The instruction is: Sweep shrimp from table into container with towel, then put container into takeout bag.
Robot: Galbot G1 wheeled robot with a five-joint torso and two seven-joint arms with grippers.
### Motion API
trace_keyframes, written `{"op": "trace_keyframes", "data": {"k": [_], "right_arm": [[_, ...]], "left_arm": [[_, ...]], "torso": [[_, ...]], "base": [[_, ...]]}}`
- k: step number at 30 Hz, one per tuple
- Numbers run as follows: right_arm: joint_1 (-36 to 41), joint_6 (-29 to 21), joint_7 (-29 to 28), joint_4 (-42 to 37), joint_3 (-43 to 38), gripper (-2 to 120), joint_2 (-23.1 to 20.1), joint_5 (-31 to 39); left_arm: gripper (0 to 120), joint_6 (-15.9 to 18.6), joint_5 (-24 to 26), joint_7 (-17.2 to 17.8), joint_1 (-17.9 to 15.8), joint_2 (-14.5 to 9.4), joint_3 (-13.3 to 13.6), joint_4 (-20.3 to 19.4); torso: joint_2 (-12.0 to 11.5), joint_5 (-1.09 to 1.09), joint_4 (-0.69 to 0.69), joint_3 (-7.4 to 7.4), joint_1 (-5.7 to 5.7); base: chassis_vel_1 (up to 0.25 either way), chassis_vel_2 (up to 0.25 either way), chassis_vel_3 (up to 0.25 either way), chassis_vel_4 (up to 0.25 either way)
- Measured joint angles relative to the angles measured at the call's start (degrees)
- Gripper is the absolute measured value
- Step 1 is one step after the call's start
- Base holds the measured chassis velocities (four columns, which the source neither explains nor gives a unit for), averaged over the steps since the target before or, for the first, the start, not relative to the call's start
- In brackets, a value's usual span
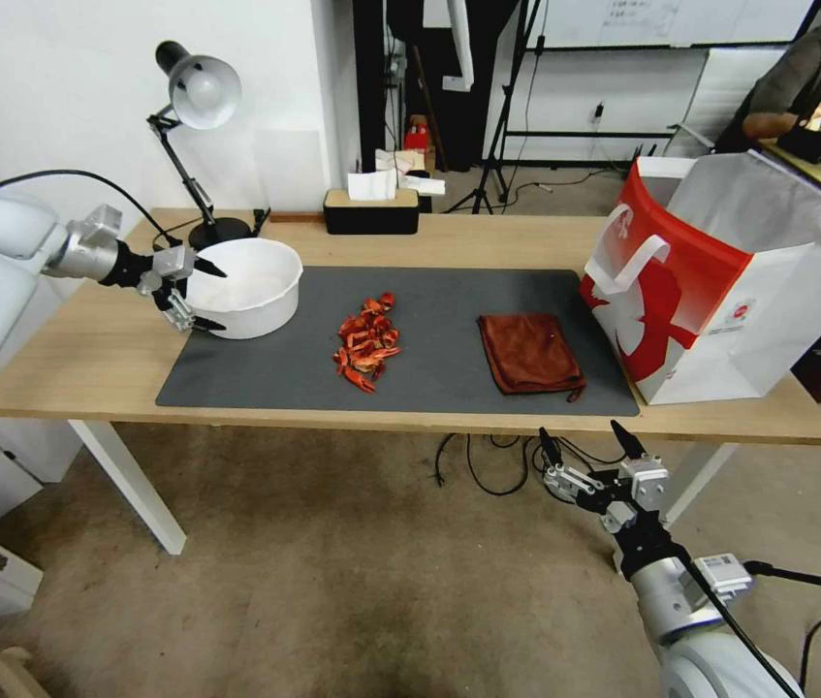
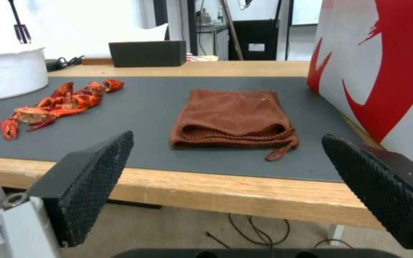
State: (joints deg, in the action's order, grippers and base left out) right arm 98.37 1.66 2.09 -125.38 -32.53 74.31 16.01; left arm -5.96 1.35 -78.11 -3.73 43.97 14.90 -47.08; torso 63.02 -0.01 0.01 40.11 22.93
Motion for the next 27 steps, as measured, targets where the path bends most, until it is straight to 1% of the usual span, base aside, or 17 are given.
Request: {"op": "trace_keyframes", "data": {"k": [2, 6, 9, 12, 16, 19, 20, 21, 22, 24, 25, 27], "right_arm": [[0.01, 0.08, -0.03, 0.04, -0.02, 100, 0.15, -0.02], [0.06, 0.31, -0.21, 0.16, 0.02, 100, 0.68, -0.38], [0.14, 0.63, -0.21, 0.46, 0.17, 100, 0.88, -0.79], [0.09, 0.91, -0.21, 0.77, 0.24, 100, 1.06, -0.93], [0.05, 1.31, -0.22, 0.96, 0.35, 100, 1.47, -1.2], [0.14, 1.45, -0.22, 0.96, 0.34, 100, 1.55, -1.23], [0.2, 1.51, -0.22, 0.96, 0.31, 100, 1.54, -1.23], [0.29, 1.62, -0.22, 0.96, 0.25, 100, 1.53, -1.23], [0.29, 1.62, -0.22, 0.96, 0.25, 100, 1.53, -1.23], [0.49, 1.87, -0.22, 0.96, 0.14, 100, 1.55, -1.23], [0.49, 1.87, -0.22, 0.96, 0.14, 100, 1.55, -1.23], [0.61, 2.3, -0.19, 0.96, 0.08, 100, 1.55, -1.23]], "left_arm": [[100, -0.06, -0.55, 0.07, -0.13, 0.41, 0.33, 0.44], [100, -1.96, -1.36, 1.22, -0.16, 1.26, 0.75, 1.41], [100, -2.93, -1.35, 2.77, -0.19, 1.49, 1.36, 1.1], [100, -3.15, -1.61, 3.63, -0.11, 1.65, 1.8, 0.64], [100, -4.03, -3.64, 3.93, 0.29, 2.46, 2.4, 0.63], [100, -4.13, -4.07, 4.36, 0.28, 3.03, 2.86, 0.74], [97, -4.17, -4.17, 4.65, 0.14, 3.29, 3.24, 0.84], [91, -4.28, -4.36, 4.78, -0.23, 3.53, 3.73, 1.04], [91, -4.28, -4.36, 4.78, -0.23, 3.53, 3.73, 1.04], [81, -5.21, -5.42, 4.81, -1.09, 4.17, 4.48, 1.9], [81, -5.21, -5.42, 4.81, -1.09, 4.17, 4.48, 1.9], [74, -5.85, -5.94, 4.68, -1.75, 4.61, 4.84, 2.75]], "torso": [[0.0, 0.01, 0.0, 0.0, 0.0], [0.0, 0.01, -0.01, 0.0, 0.0], [0.0, 0.01, -0.01, 0.0, -0.01], [0.0, 0.02, -0.01, -0.01, -0.01], [0.02, 0.0, -0.01, 0.0, -0.01], [0.02, 0.01, -0.02, -0.01, -0.01], [0.01, 0.01, -0.01, -0.01, -0.01], [0.02, 0.02, -0.01, -0.01, -0.01], [0.02, 0.02, -0.01, -0.01, -0.01], [0.02, 0.01, -0.01, -0.01, -0.01], [0.02, 0.01, -0.01, -0.01, -0.01], [0.01, 0.02, -0.03, 0.0, -0.01]], "base": [[0.0, 0.0, 0.0, 0.0], [0.0, 0.0, 0.0, 0.0], [0.0, 0.0, 0.0, 0.0], [0.0, 0.0, 0.0, 0.0], [0.0, 0.0, 0.0, 0.0], [0.0, 0.0, 0.0, 0.0], [0.0, 0.0, 0.0, 0.0], [0.0, 0.0, 0.0, 0.0], [0.0, 0.0, 0.0, 0.0], [0.0, 0.0, 0.0, 0.0], [0.0, 0.0, 0.0, 0.0], [0.0, 0.0, 0.0, 0.0]]}}
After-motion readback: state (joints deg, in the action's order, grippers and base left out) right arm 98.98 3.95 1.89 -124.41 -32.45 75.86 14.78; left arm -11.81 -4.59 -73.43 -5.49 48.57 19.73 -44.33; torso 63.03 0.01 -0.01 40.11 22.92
